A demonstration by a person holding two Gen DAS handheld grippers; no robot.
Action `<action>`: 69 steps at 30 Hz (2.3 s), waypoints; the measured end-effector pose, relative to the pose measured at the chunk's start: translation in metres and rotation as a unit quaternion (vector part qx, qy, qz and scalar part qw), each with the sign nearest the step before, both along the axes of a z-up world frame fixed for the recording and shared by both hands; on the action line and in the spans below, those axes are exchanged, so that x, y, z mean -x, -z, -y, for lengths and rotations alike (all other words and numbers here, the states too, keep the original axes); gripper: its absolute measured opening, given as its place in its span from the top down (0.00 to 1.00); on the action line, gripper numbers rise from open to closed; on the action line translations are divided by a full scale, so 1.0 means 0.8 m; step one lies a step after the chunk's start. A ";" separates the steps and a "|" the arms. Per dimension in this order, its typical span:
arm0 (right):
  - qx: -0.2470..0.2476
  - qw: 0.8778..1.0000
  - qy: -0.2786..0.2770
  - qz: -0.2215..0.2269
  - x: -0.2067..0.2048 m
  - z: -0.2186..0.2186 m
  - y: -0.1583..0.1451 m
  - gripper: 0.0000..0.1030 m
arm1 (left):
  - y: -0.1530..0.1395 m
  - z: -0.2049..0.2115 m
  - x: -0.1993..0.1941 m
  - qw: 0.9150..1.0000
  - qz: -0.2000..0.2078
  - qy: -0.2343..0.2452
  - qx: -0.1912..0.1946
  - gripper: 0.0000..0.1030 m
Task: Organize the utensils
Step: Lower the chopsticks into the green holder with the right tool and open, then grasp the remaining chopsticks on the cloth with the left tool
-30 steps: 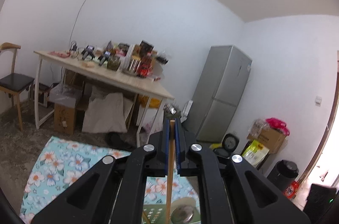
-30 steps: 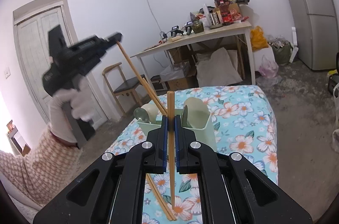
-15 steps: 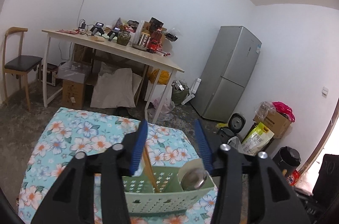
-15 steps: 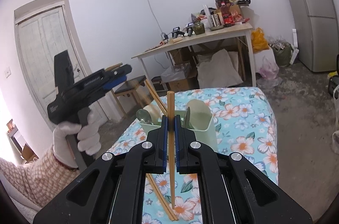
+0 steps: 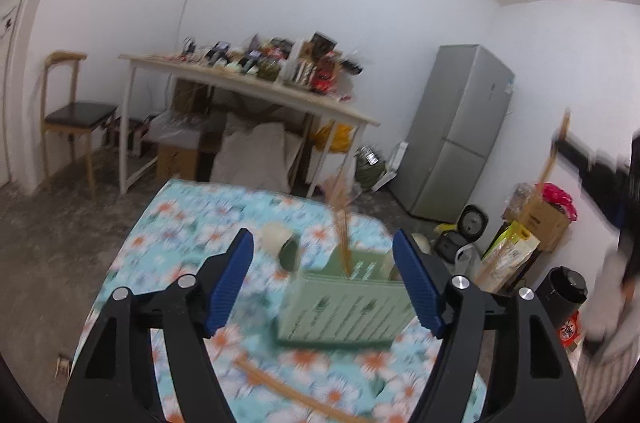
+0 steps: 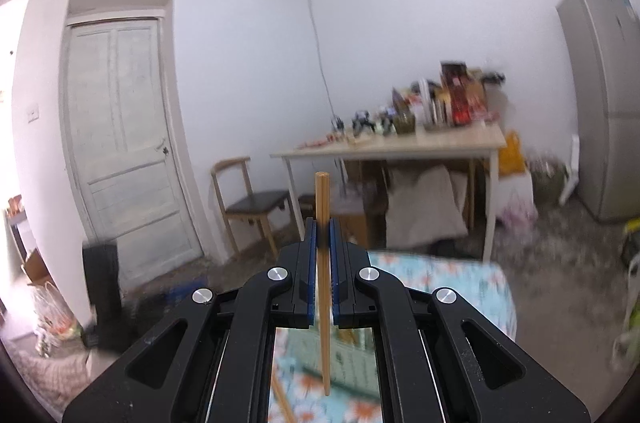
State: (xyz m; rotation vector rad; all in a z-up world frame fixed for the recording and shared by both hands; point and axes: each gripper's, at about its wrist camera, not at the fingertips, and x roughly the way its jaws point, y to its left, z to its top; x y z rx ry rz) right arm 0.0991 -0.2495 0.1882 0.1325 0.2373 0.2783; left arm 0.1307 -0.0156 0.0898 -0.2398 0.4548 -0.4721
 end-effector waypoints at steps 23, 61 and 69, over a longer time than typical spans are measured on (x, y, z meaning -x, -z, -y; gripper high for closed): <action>0.078 0.994 0.026 -0.074 -0.123 -0.034 0.069 0.58 | 0.075 -0.062 0.029 0.995 -0.091 -0.043 -0.009 0.31; -0.127 0.951 0.000 -0.283 0.032 0.006 0.271 0.51 | 0.289 -0.019 -0.060 0.865 -0.428 0.012 0.262 0.92; -0.135 0.948 0.004 -0.287 0.034 0.010 0.272 0.51 | 0.277 -0.028 -0.049 0.872 -0.417 0.016 0.255 0.93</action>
